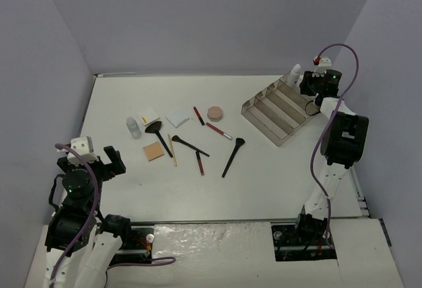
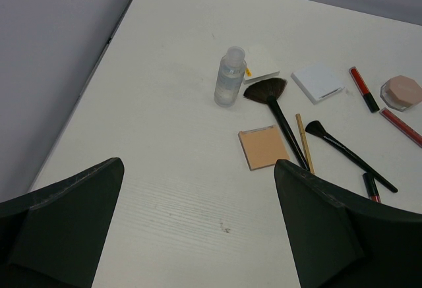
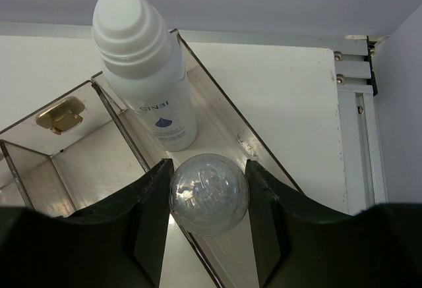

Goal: Organize the makeup

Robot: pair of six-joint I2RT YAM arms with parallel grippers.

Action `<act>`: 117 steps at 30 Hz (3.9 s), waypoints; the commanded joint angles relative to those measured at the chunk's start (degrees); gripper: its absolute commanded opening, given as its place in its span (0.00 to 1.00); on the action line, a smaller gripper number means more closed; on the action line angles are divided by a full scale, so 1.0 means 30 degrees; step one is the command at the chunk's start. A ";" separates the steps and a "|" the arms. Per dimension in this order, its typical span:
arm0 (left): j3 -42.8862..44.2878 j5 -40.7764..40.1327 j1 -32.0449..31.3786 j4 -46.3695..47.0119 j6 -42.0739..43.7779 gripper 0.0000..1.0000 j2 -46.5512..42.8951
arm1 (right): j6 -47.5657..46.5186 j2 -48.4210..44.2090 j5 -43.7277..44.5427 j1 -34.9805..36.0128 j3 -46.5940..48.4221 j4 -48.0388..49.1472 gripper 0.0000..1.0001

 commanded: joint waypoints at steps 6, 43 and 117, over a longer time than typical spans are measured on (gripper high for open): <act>0.0324 0.0175 0.0138 0.1306 0.0102 0.97 0.0570 | -0.0173 0.0074 0.0007 0.0204 0.1049 0.0909 0.44; 0.0598 0.0492 0.0189 0.7250 -0.3330 0.97 0.9877 | 0.5807 -2.3130 0.2142 0.9452 -1.3803 0.0305 1.00; 0.2799 -0.7129 -0.0566 1.7349 -0.6475 0.08 2.6232 | 0.6452 -2.7616 -0.1000 1.1444 -1.7720 0.2520 1.00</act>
